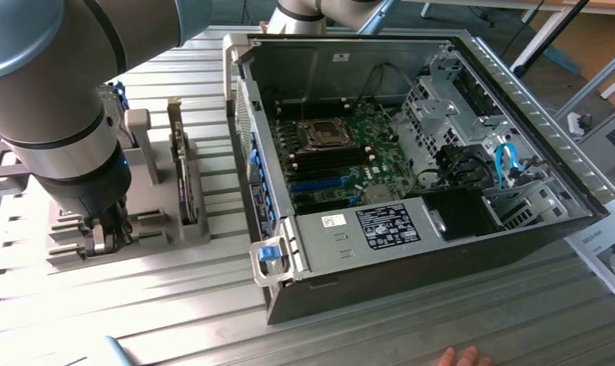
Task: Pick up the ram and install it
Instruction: 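Pick up the ram and move it above insertion slot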
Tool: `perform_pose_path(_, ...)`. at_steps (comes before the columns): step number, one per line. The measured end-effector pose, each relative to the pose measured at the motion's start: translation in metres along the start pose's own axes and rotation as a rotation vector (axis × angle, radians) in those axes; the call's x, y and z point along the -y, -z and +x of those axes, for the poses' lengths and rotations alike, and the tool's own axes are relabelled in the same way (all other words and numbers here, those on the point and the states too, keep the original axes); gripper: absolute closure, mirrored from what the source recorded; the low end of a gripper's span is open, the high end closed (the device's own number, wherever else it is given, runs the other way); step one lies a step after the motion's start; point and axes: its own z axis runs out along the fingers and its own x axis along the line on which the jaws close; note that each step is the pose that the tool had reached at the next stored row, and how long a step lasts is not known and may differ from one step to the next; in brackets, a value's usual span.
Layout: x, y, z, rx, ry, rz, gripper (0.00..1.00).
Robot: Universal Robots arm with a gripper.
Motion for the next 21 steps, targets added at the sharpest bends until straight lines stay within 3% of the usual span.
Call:
perform_pose_path(9, 0.0, -0.0073, -0.0001, -0.0001, 0.0, -0.0001, 0.79)
perform_pose_path(21, 0.0018, -0.0076, -0.0001, 0.0, 0.0, 0.0001, 0.79)
